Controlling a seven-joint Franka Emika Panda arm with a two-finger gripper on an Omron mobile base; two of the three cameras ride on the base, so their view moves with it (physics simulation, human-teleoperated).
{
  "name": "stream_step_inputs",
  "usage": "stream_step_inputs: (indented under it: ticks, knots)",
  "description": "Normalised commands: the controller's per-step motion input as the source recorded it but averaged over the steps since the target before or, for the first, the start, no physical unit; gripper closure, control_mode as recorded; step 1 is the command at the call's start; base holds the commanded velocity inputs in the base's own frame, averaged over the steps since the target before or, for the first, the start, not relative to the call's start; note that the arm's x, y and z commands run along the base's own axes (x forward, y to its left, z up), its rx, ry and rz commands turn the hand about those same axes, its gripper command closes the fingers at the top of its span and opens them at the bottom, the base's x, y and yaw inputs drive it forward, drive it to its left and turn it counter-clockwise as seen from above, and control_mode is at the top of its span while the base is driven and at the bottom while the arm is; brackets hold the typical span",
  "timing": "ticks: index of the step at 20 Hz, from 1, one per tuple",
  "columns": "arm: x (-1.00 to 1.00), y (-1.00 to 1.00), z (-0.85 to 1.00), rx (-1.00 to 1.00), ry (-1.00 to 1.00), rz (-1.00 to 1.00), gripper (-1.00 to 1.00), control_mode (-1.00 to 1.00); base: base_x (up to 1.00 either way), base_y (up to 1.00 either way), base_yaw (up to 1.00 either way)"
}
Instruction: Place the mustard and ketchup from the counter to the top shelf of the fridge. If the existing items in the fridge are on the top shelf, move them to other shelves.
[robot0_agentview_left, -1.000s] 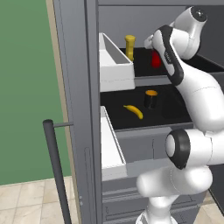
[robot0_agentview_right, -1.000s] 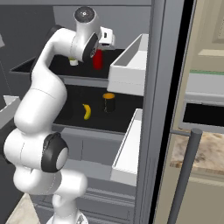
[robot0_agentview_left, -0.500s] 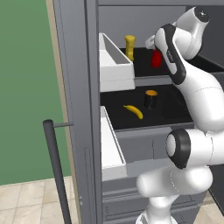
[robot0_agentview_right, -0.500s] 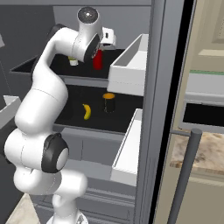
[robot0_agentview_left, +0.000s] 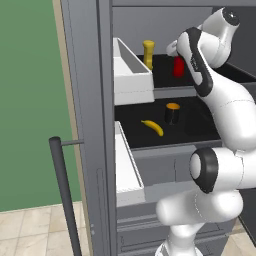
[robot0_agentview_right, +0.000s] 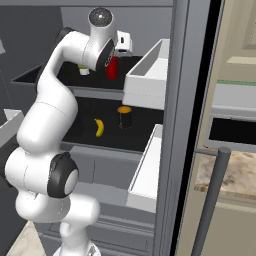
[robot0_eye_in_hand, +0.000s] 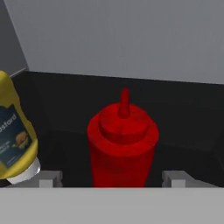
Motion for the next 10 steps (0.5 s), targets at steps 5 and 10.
stream_step_inputs:
  ticks: [5,10]
  knots:
    - [0.00,0.00,0.00,0.00,-0.05,0.00,-1.00,-1.00,0.00,0.00,0.00]
    - [-0.02,0.00,0.00,0.00,-0.13,0.00,-1.00,-1.00,0.00,0.00,0.00]
